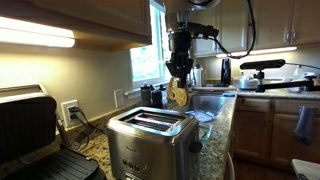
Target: Put one slice of bread in the toaster
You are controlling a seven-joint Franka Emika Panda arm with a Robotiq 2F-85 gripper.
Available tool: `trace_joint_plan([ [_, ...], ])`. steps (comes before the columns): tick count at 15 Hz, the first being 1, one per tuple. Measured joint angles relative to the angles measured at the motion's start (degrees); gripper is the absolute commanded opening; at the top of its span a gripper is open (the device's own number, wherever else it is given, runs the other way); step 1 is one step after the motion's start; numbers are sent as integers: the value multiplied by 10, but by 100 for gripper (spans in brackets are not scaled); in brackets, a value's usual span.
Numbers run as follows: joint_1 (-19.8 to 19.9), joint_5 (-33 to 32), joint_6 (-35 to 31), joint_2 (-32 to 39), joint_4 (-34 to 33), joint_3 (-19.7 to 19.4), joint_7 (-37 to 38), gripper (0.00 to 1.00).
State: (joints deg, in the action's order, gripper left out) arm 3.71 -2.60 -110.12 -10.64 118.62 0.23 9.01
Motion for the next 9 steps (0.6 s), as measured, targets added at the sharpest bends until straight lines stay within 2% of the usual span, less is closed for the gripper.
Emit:
trace_joint_plan([
  [9, -18, -6, 1, -13, 0, 27, 13, 7],
])
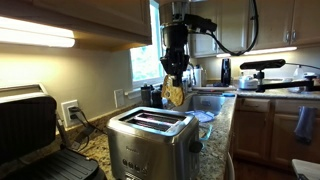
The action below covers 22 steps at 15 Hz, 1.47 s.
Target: Put one slice of bread in the toaster
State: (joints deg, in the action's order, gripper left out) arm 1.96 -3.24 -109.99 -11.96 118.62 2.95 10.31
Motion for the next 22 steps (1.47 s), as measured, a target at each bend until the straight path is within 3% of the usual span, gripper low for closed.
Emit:
trace_joint_plan([
  [10, -13, -8, 7, -8, 1, 26, 22, 7],
  [22, -19, -7, 9, -4, 15, 28, 22, 7],
])
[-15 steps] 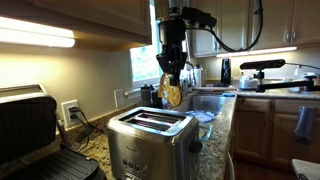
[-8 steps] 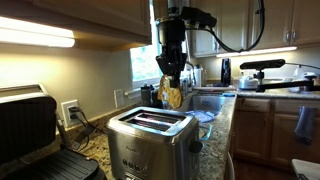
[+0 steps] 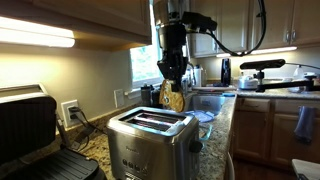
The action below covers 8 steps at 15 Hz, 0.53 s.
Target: Put one slice of bread in the toaster
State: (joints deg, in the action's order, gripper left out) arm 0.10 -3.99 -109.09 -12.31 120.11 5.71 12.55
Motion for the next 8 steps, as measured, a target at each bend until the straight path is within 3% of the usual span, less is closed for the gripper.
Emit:
trace_joint_plan([
  [8, -5, 0, 0, 25, -2, 2, 0, 7],
])
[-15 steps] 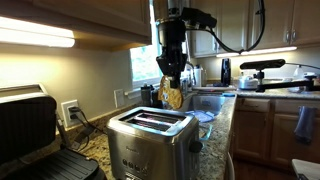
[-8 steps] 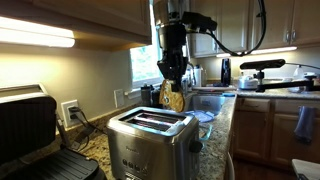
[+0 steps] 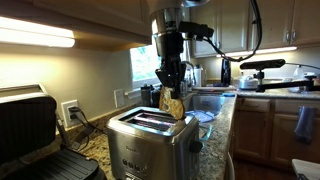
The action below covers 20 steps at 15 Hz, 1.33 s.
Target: Put one slice of bread in the toaster
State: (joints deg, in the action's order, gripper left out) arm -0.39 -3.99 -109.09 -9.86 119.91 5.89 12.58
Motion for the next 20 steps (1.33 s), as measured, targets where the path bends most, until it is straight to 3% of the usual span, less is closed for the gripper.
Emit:
trace_joint_plan([
  [20, -6, 0, 0, 52, -36, 0, 6, 7],
])
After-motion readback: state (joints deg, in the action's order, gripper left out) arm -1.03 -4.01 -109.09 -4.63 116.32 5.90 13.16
